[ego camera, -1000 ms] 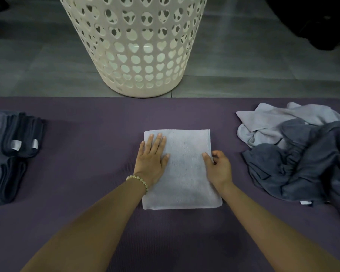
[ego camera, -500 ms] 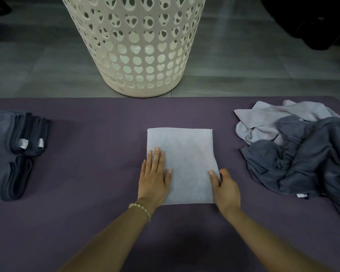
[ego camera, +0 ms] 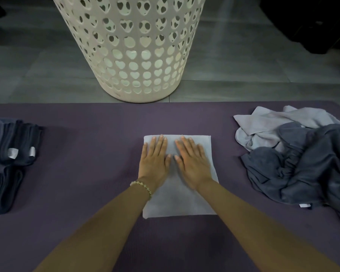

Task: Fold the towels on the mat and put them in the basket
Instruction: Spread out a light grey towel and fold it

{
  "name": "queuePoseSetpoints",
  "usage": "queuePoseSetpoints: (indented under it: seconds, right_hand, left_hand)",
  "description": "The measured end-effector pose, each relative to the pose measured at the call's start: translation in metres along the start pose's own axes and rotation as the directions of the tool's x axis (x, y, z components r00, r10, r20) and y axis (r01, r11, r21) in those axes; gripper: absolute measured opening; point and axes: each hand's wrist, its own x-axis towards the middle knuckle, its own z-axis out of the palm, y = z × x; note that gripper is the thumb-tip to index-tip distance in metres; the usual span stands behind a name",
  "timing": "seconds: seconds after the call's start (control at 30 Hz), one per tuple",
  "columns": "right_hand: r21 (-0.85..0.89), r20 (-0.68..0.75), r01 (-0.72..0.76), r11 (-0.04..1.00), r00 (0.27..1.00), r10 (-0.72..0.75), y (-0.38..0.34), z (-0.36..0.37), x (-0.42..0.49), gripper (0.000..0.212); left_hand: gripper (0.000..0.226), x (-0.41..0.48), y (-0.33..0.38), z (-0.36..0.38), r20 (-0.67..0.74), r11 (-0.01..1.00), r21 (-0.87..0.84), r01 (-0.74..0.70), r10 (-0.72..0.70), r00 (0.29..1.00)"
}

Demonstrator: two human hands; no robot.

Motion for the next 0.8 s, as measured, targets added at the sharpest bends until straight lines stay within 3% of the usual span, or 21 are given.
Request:
queuePoseSetpoints:
  seconds: [0.17, 0.3, 0.5, 0.67, 0.8]
  right_hand:
    - [-0.011, -0.029, 0.044, 0.999, 0.999, -0.044, 0.031, 0.011, 0.014, 0.080]
    - [0.069, -0.092, -0.140, 0.988, 0.985, 0.145, 0.048, 0.008, 0.019, 0.080]
    - [0.092, 0.034, -0.222, 0.971, 0.975, 0.220, 0.055, -0.004, 0.025, 0.060]
    - [0.145, -0.071, -0.110, 0.983, 0.990, 0.121, 0.029, -0.007, -0.026, 0.068]
    - [0.099, 0.017, 0.046, 0.994, 0.999, -0.048, 0.013, 0.013, -0.070, 0.070]
  left_hand:
    - [0.060, 0.005, -0.009, 0.021, -0.080, 1.000, -0.018, 0.019, -0.020, 0.997]
    - [0.060, 0.006, -0.008, 0.022, -0.092, 0.996, -0.083, 0.025, -0.033, 0.995]
    - [0.073, 0.005, -0.009, 0.013, 0.023, 0.996, -0.079, 0.035, -0.034, 0.999]
    - [0.068, -0.040, -0.003, 0.004, -0.037, 0.982, -0.186, 0.011, -0.018, 0.999]
    - [0.061, -0.079, -0.003, 0.020, -0.020, 0.988, -0.152, -0.035, 0.033, 0.999]
